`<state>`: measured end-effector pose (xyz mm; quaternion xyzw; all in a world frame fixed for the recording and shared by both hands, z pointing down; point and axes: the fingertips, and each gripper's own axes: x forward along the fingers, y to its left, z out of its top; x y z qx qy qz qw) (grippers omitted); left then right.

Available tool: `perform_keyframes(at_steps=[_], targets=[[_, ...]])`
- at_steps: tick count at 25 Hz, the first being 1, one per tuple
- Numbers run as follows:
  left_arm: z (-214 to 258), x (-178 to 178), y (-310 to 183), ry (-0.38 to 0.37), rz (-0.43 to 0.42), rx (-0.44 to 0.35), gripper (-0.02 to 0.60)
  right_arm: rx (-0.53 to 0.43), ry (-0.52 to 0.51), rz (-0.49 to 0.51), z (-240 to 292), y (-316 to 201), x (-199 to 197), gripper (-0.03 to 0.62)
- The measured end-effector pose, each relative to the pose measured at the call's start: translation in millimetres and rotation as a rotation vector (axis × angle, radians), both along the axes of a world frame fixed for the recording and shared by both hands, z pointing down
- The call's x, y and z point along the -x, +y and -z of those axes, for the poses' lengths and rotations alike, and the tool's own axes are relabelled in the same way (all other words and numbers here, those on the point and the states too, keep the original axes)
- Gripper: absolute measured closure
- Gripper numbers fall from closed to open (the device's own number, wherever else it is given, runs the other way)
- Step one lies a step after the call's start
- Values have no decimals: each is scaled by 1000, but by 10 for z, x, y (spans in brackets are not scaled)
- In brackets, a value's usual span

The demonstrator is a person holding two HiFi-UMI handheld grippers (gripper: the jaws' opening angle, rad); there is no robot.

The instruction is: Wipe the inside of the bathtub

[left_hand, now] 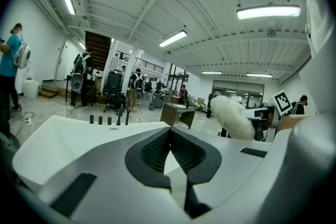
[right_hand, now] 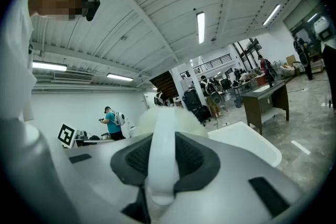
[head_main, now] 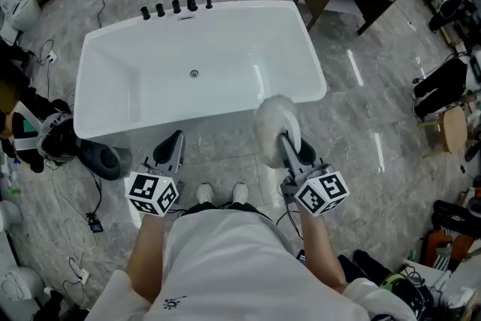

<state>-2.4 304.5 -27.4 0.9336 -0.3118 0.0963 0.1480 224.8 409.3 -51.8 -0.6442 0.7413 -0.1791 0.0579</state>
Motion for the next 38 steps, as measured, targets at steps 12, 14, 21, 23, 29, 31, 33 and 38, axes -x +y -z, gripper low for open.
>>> perform_keyframes(at_steps=[12, 14, 21, 23, 29, 31, 33, 38], targets=[[-42, 171, -117, 19, -13, 15, 571, 7, 2, -35, -31, 12, 224, 499], [-12, 183, -148, 30, -21, 12, 571, 4, 17, -44, -5, -2, 246, 499], [17, 332, -209, 61, -51, 12, 571, -9, 42, -78, 41, 2, 387, 499], [-5, 379, -217, 61, -62, 17, 571, -11, 34, -97, 34, 15, 409, 499], [-78, 490, -260, 52, -95, 33, 571, -2, 31, -140, 51, 47, 476, 499], [-100, 540, -227, 54, -110, 35, 571, 2, 31, -153, 45, 106, 526, 499], [-103, 572, -189, 59, -124, 33, 571, 7, 35, -162, 45, 156, 561, 499], [-97, 551, -215, 72, -144, 37, 571, 19, 25, -167, 19, 139, 553, 499]])
